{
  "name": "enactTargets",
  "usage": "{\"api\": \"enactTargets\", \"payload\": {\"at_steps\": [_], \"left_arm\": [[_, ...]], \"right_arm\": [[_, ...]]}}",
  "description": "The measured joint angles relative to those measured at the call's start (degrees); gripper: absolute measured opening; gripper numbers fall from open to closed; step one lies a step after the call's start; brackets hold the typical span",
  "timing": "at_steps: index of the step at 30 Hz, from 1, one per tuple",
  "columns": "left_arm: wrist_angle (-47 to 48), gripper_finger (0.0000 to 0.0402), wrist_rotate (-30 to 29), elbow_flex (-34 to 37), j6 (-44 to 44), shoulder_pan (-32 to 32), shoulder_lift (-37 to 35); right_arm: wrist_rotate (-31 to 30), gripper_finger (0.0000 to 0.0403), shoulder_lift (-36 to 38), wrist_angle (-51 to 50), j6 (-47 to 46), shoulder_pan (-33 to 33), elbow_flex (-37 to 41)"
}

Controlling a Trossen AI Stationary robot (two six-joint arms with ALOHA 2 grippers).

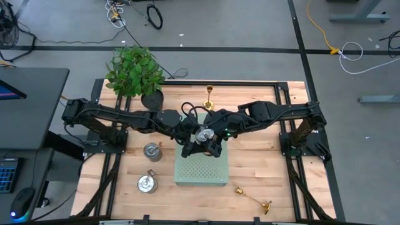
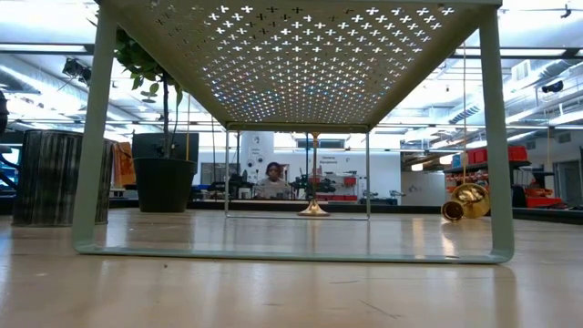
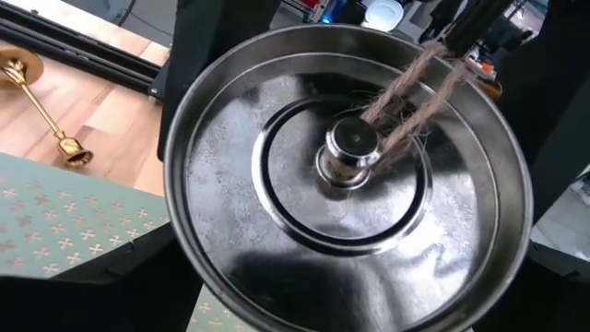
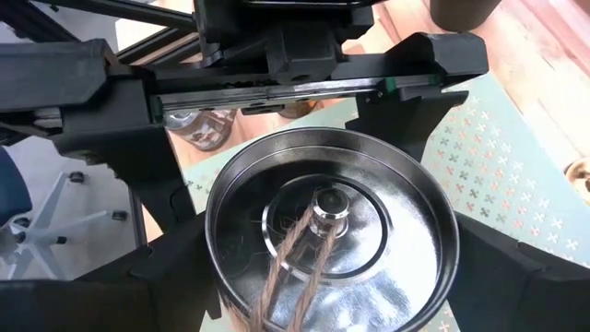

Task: Pick & Place candle stick holders
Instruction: Put the top orange scented candle on the shelf

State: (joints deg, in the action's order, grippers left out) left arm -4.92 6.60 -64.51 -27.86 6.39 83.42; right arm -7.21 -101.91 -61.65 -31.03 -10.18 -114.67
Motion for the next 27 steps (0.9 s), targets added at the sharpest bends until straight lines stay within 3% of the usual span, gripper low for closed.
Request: {"api": "enactTargets", "payload": {"at_steps": [2,17,27], "left_arm": [[0.01,0.0365,-0.15,0.02,0.58,0.0,0.04],[-0.19,0.0364,1.6,0.04,0.26,-0.07,0.07],[-0.01,0.0364,3.62,0.04,-0.48,-0.02,0.13]], "right_arm": [[0.14,0.0334,0.02,-0.04,-0.08,0.05,0.0],[0.64,0.0335,0.04,0.0,-0.45,0.03,-0.02],[1.73,0.0388,0.04,0.04,1.8,0.01,-0.11]]}}
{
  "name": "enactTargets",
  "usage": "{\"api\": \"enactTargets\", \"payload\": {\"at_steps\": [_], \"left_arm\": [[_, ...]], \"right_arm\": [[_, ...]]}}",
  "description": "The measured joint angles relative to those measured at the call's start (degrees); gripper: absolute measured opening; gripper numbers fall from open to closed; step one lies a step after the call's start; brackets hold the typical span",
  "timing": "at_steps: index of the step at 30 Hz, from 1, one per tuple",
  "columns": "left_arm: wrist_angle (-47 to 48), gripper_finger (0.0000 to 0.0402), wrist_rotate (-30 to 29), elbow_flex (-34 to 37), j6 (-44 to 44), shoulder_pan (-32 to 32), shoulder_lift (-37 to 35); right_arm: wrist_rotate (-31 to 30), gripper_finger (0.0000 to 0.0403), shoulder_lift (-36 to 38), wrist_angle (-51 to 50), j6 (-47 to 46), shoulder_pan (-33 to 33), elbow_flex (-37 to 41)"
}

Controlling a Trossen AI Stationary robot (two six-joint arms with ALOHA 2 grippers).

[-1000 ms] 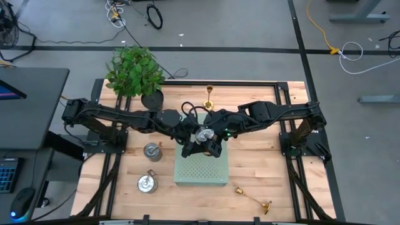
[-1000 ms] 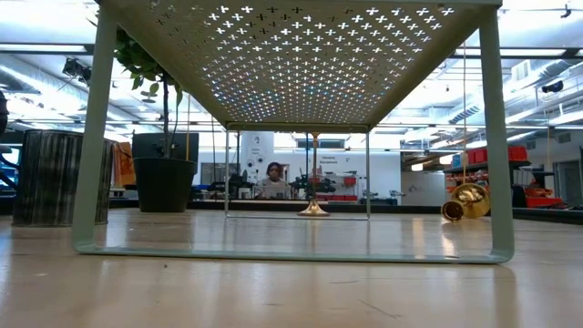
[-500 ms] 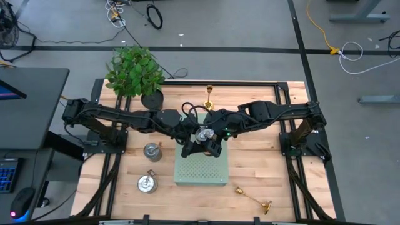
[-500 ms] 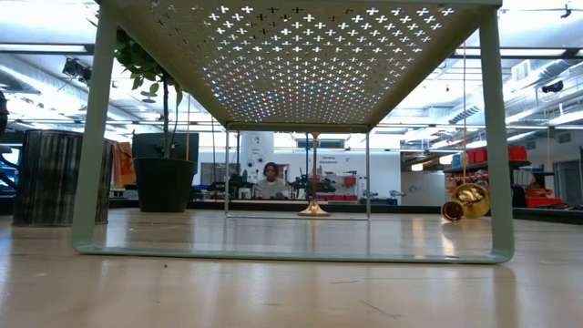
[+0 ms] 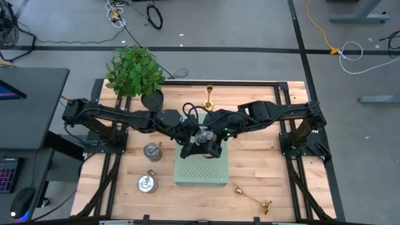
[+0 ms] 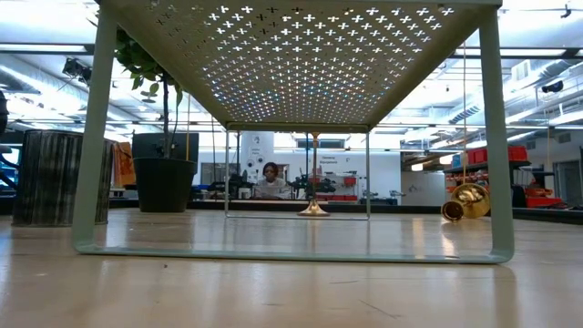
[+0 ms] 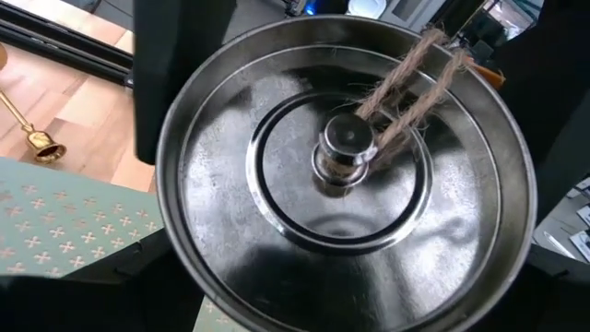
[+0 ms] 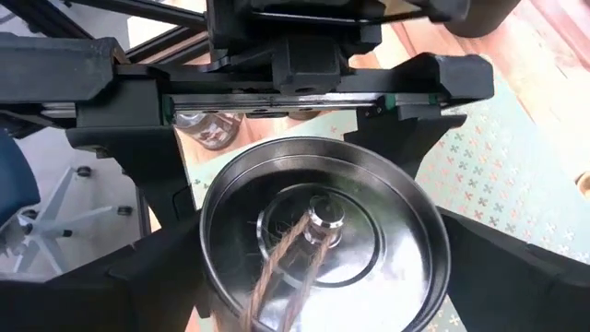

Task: Pick & Place candle stick holders
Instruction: Put the top orange scented candle on the shelf

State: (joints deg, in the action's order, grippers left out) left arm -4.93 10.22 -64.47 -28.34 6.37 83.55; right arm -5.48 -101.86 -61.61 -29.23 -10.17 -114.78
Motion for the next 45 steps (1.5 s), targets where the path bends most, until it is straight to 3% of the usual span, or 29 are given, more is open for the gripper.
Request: {"api": "enactTargets", "payload": {"at_steps": [18,22,28,33,45], "left_arm": [[17.28,0.0362,1.32,-0.02,0.35,0.99,-3.5],[24.54,0.0362,-4.88,-0.02,3.08,2.02,-6.36],[26.31,0.0362,-18.26,-0.04,11.8,4.35,-8.17],[32.61,0.0362,-19.69,0.04,12.1,4.74,-7.39],[32.47,0.0362,-22.7,0.02,12.67,6.76,-4.91]], "right_arm": [[-0.06,0.0388,0.27,-4.54,3.17,0.09,0.09],[-0.57,0.0388,0.93,-5.91,3.09,0.54,0.09],[-0.37,0.0388,1.62,-6.16,2.75,1.19,0.09],[-0.26,0.0388,1.63,-6.29,2.75,1.22,0.09],[-0.07,0.0388,1.64,-6.09,2.75,1.4,0.09]]}}
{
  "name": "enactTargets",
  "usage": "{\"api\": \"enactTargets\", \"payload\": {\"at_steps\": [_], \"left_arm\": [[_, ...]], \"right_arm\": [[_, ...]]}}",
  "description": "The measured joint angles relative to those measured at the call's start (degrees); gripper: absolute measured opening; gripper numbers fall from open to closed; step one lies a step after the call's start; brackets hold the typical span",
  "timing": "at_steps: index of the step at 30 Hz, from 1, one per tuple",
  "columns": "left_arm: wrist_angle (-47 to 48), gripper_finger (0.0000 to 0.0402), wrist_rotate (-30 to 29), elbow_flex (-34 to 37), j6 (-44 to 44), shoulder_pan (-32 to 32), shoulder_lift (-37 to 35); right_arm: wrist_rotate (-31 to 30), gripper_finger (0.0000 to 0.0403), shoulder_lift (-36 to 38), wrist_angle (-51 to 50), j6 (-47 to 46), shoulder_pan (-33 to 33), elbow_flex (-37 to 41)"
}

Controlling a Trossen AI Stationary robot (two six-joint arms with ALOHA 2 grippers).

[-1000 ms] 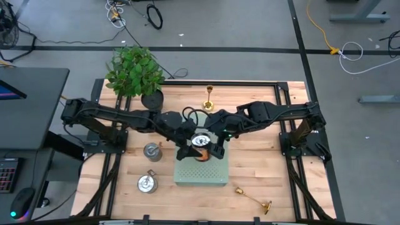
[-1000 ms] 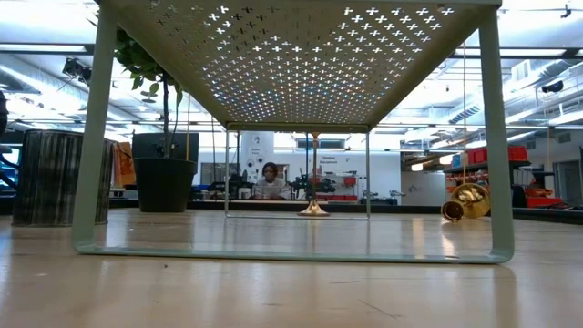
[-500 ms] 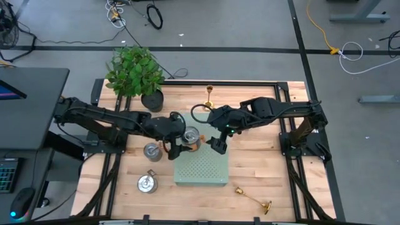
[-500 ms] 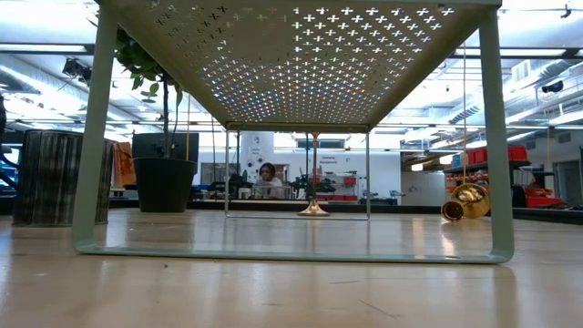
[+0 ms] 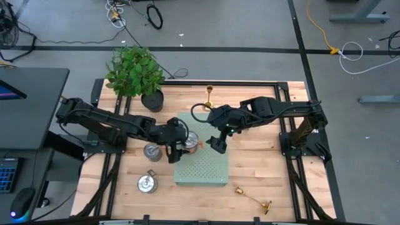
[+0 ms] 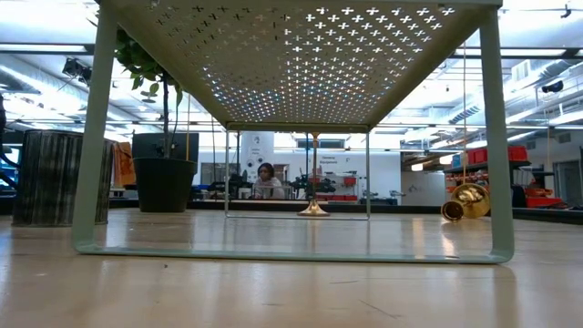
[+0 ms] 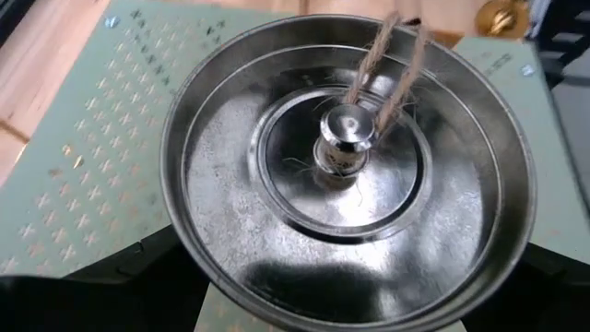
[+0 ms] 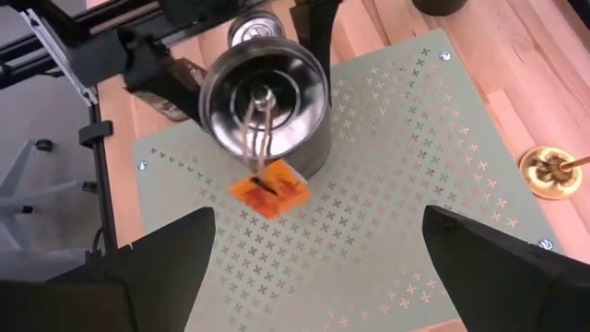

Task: Pick & Place candle stick holders
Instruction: Put the top orange scented candle on the shelf

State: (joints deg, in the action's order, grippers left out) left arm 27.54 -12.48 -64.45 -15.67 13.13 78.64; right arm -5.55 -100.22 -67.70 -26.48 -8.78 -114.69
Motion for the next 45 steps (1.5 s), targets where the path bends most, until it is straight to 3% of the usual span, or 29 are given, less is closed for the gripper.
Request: {"api": "enactTargets", "payload": {"at_steps": [8,12,19,23,29,34,45], "left_arm": [[1.09,0.0362,-0.5,0.02,-1.73,0.0,0.99],[1.01,0.0385,-0.61,0.0,-2.69,0.0,1.34],[0.35,0.0361,-0.38,0.0,-3.45,0.0,1.31],[0.34,0.0386,-0.36,0.0,-3.1,0.0,1.31],[0.32,0.0365,-0.36,0.0,-2.97,-0.04,1.31],[0.31,0.0391,-0.36,0.0,-3.14,-0.04,1.31],[0.12,0.0394,-1.26,0.0,-4.69,-0.04,1.31]], "right_arm": [[-0.01,0.0388,0.02,0.49,0.0,-0.02,-0.02],[0.0,0.0388,0.02,0.43,0.02,-0.02,-0.02],[0.0,0.0388,0.02,0.43,0.02,-0.02,-0.02],[-0.01,0.0388,0.02,0.43,0.02,-0.02,-0.02],[0.0,0.0388,0.02,0.42,0.02,-0.02,-0.02],[-0.01,0.0388,0.03,0.41,0.02,-0.02,-0.02],[-0.02,0.0388,0.02,0.41,0.02,-0.02,-0.02]]}}
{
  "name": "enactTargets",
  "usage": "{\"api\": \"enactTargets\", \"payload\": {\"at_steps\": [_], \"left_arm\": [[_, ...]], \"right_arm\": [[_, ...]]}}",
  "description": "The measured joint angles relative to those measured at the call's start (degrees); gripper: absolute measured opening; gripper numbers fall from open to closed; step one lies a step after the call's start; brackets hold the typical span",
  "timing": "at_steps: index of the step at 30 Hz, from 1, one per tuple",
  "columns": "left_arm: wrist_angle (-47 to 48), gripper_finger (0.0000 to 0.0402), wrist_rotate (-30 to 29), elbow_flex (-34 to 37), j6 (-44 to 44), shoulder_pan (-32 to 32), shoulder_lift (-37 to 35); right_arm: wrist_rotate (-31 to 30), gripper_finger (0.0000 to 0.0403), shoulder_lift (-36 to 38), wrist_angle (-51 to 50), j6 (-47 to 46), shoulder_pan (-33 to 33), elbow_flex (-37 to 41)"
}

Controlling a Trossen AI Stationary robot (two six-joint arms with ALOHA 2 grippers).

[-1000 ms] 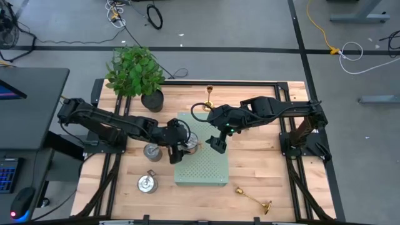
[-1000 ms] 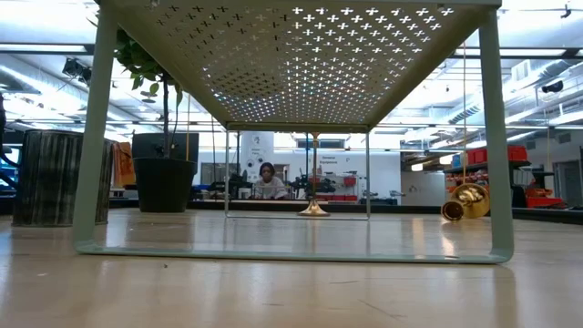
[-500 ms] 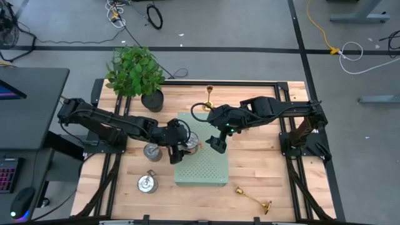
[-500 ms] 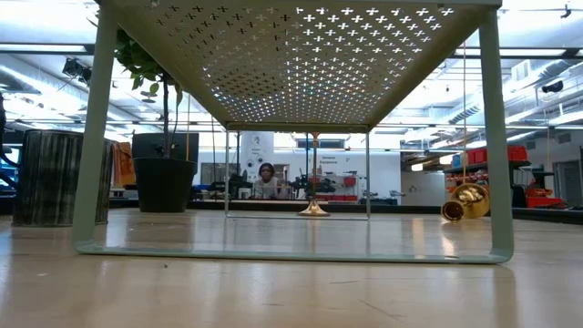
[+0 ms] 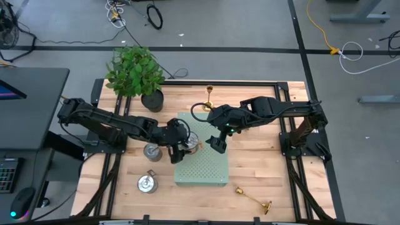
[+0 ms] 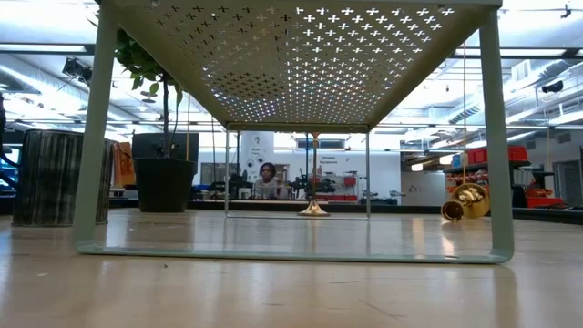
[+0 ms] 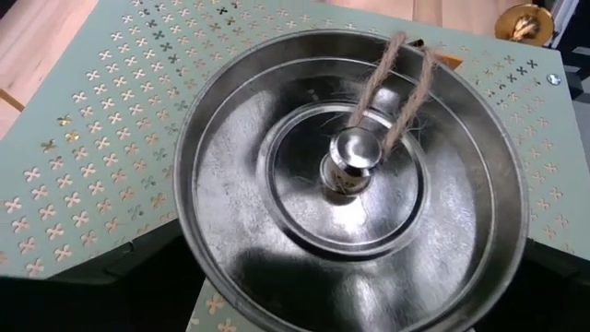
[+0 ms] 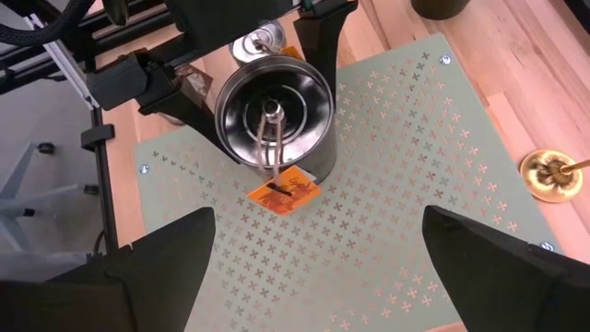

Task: Pick & Place candle stick holders
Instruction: Put the top orange scented candle on the shelf

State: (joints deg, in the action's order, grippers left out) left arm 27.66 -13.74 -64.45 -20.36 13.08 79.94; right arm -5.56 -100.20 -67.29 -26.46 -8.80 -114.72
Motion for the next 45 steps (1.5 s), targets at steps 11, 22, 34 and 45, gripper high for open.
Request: {"api": "enactTargets", "payload": {"at_steps": [11,22,34,45], "left_arm": [[0.68,0.0399,-0.04,0.0,0.46,0.0,-0.03],[5.61,0.04,0.41,0.0,0.61,0.0,-1.61],[22.86,0.0399,6.55,0.0,-2.88,2.52,-5.89],[39.43,0.0399,6.03,0.04,-6.07,8.45,-7.26]], "right_arm": [[0.0,0.0388,0.0,-0.02,0.01,-0.02,0.0],[0.0,0.0388,0.0,-0.02,0.02,-0.02,-0.02],[-0.01,0.0388,0.02,0.0,0.02,-0.02,-0.02],[0.0,0.0388,0.02,0.34,-1.03,-0.02,-0.02]]}}
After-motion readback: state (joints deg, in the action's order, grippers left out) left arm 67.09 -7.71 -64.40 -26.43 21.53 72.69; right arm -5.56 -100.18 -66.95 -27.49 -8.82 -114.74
